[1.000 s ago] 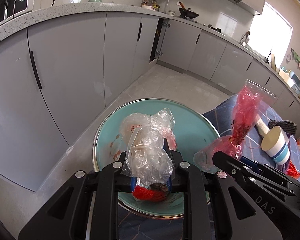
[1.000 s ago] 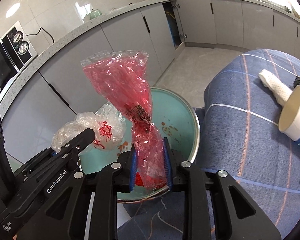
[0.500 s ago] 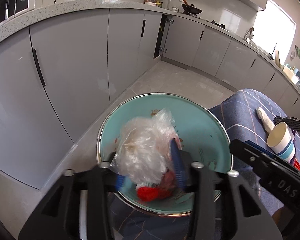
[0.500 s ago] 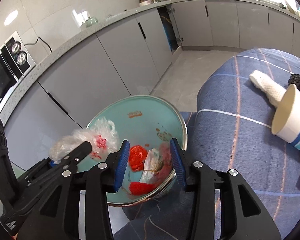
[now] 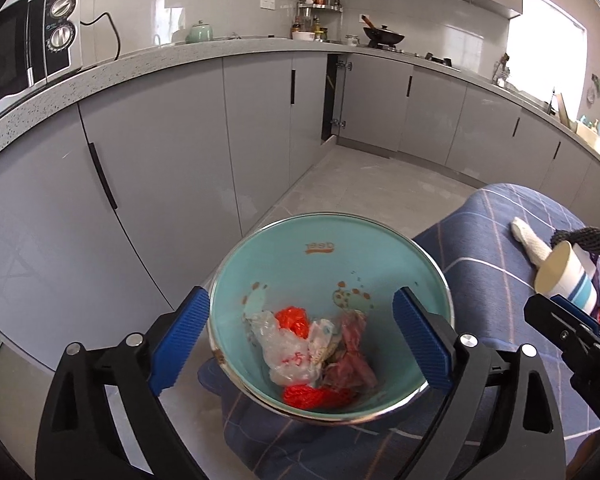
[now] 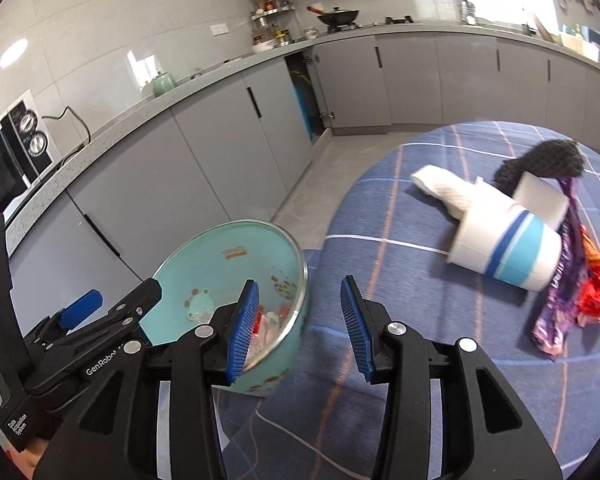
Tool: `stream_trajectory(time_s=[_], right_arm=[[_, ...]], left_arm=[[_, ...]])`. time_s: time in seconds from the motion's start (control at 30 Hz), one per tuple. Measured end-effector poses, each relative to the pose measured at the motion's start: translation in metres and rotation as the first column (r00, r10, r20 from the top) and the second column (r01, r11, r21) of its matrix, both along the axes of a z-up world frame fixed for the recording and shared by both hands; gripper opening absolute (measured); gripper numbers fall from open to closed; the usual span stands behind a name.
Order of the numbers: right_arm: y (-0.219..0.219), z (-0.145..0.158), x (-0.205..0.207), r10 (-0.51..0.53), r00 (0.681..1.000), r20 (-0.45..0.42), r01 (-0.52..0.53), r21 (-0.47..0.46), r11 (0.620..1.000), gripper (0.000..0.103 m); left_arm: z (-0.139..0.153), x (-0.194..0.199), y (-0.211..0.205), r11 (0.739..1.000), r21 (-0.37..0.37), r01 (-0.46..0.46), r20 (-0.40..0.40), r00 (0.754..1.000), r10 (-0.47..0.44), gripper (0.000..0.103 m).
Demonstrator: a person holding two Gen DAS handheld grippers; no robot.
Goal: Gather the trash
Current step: 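Move both open tools back toward the remaining trash on the table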
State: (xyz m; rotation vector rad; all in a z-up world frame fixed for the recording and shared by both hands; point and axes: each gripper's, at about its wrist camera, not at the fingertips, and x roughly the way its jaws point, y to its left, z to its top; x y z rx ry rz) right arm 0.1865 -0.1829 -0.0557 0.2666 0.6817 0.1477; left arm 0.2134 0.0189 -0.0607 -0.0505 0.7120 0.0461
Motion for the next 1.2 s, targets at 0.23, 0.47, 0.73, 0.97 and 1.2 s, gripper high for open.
stream_trajectory(time_s=[0.23, 0.47, 0.73, 0.97, 1.2], right_arm=[[-0.029, 0.005, -0.02, -0.06, 0.998, 0.019, 0.059, 0.017, 0.998, 0.049], [-0.059, 0.003, -0.036, -0.124, 0.992, 0.02, 0.124, 0.029, 0.992, 0.051], [-0.097, 0.0, -0.058, -0.201, 0.979, 0.022, 0.2, 0.046, 0.979, 0.051], [-0.123, -0.005, -0.075, -0.258, 0.966, 0.013, 0.258, 0.048, 0.965, 0.051], [-0.139, -0.008, -0.089, -0.295, 0.955, 0.009, 0.294, 0.052, 0.954, 0.051]], left_arm=[[0.007, -0.009, -0.023, 0.999, 0.03, 0.023, 0.012, 1.0, -0.023, 0.097], [0.008, -0.018, -0.046, 0.997, 0.051, 0.065, 0.006, 0.998, -0.066, 0.097], [0.01, -0.026, -0.074, 0.99, 0.061, 0.127, 0.004, 0.992, -0.128, 0.097], [0.008, -0.032, -0.098, 0.98, 0.029, 0.195, -0.019, 0.981, -0.194, 0.097], [0.006, -0.039, -0.122, 0.968, 0.053, 0.247, -0.021, 0.969, -0.246, 0.097]])
